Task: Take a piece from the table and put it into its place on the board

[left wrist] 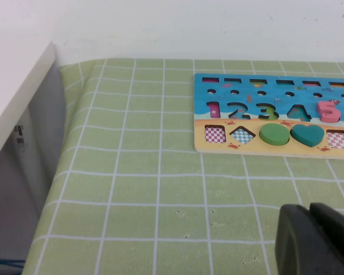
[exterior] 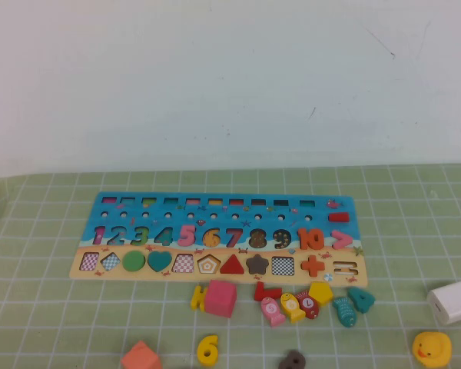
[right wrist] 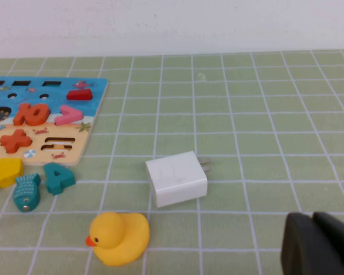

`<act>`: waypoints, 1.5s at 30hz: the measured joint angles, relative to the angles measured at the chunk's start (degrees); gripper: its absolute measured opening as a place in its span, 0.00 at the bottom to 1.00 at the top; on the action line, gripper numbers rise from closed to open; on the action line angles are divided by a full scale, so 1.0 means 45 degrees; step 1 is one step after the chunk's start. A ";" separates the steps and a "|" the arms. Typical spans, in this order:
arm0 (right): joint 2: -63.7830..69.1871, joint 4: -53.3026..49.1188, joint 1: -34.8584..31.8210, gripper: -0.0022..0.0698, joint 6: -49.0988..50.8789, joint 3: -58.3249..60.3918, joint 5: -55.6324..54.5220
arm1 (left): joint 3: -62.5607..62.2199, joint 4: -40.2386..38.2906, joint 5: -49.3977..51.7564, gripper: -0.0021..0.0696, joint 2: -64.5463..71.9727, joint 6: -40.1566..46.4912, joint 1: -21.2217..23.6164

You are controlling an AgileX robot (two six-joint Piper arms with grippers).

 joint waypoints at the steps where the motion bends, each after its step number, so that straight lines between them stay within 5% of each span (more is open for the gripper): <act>1: 0.0000 0.0000 0.0000 0.03 0.0000 0.0000 0.0000 | 0.0000 0.0000 0.0000 0.03 0.0000 0.0000 0.0000; 27: 0.0000 0.0000 0.0000 0.03 0.0000 0.0000 0.0000 | 0.0000 -0.0044 0.0029 0.03 0.0000 0.0000 0.0000; 30: 0.0000 0.0000 0.0000 0.03 0.0000 0.0000 0.0000 | 0.0000 -0.1614 0.0029 0.03 0.0000 -0.0961 0.0000; 36: 0.0000 0.0000 0.0000 0.03 0.0000 0.0000 0.0000 | 0.0023 -0.8437 -0.0002 0.03 0.0000 -0.3757 0.0000; 45: 0.0000 0.0000 0.0000 0.03 0.0000 0.0000 0.0000 | 0.0023 -0.9859 -0.1925 0.03 0.0000 -0.3386 0.0000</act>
